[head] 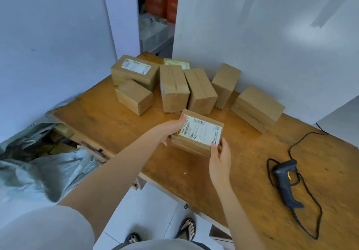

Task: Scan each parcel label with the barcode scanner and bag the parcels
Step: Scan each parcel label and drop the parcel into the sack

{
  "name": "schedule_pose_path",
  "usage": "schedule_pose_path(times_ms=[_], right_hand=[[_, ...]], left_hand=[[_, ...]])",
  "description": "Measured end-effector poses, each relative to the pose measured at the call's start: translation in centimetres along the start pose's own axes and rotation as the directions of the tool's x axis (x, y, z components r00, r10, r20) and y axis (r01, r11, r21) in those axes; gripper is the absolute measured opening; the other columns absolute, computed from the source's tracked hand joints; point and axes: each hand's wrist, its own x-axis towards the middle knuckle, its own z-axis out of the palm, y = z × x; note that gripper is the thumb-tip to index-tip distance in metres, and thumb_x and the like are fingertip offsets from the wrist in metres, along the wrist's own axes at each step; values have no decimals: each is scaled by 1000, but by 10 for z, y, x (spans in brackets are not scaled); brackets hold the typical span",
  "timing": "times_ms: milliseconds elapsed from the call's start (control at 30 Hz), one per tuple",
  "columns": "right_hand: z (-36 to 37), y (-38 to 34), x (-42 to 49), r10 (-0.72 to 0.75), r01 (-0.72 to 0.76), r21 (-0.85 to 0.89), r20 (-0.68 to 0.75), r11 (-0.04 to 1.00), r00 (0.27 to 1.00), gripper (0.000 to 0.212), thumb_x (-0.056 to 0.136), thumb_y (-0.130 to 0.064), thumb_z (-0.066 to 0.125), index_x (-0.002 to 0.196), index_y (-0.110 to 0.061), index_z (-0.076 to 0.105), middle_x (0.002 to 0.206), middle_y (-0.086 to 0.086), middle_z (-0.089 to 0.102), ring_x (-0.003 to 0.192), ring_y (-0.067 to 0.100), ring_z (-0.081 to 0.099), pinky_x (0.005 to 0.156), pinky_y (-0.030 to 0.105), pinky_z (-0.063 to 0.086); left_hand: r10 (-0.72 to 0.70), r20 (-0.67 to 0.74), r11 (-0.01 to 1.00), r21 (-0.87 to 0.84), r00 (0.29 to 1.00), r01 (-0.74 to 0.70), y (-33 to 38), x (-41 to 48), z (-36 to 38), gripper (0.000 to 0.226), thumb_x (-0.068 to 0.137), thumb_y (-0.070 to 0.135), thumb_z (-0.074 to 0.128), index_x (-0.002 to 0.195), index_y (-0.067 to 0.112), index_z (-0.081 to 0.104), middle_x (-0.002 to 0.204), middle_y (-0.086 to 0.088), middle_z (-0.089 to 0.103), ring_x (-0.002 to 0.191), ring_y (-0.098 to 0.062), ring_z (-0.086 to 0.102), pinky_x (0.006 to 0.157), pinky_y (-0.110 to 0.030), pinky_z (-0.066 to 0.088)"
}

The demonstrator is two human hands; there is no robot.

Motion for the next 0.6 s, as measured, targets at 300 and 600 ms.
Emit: schedule_pose_path(times_ms=[300, 600], right_hand=[[199, -93, -59, -175, 169, 47, 332, 985, 927, 42, 100, -35, 43, 140, -22, 42, 130, -1, 52, 119, 12, 46, 103, 36, 42], [424, -178, -93, -268, 186, 194, 733, 963, 625, 42, 100, -27, 44, 141, -17, 38, 128, -4, 57, 121, 11, 52, 97, 24, 43]], left_hand=[[-112, -406, 994, -55, 907, 98, -88, -81, -208, 77, 95, 65, 18, 148, 12, 35, 151, -15, 39, 132, -37, 43, 106, -49, 41], [-307, -562, 881, -472, 768, 7, -186, -123, -416, 66, 98, 60, 24, 136, 11, 45, 123, -13, 63, 108, -31, 62, 100, -49, 48]])
